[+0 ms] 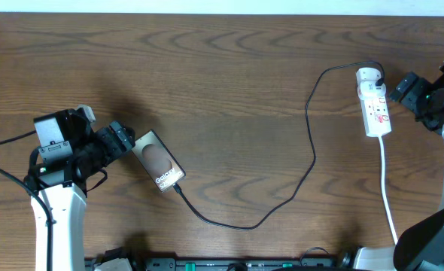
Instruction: Plug charger to phone and switch on socket
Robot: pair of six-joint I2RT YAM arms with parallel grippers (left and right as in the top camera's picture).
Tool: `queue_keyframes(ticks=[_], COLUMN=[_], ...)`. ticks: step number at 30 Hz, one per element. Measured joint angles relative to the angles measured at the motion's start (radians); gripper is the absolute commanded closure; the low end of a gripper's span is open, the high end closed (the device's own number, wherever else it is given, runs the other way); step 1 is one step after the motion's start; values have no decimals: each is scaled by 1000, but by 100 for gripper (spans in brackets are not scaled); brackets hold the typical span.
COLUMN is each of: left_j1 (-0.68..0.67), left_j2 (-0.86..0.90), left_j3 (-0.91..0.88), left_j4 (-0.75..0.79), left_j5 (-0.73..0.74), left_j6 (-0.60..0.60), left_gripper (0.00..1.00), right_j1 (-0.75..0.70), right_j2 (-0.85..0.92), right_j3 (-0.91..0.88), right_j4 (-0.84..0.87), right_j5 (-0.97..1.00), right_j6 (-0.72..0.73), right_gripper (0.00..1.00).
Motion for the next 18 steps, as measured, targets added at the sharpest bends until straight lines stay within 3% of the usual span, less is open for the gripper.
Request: queue_keyframes(ticks=[12,18], left_j1=[0,0], left_j2=[-9,-201], left_j3=[-1,-105], left_j4=[-75,-46], left_j5=[-66,-206], left_j6=[0,0], left_gripper=[11,11], right_j1=[0,0], right_j2=[0,0], right_j3=[0,0], right_j4=[0,-2], right_j5=[0,0], right_j6=[0,1], right_gripper=[1,1])
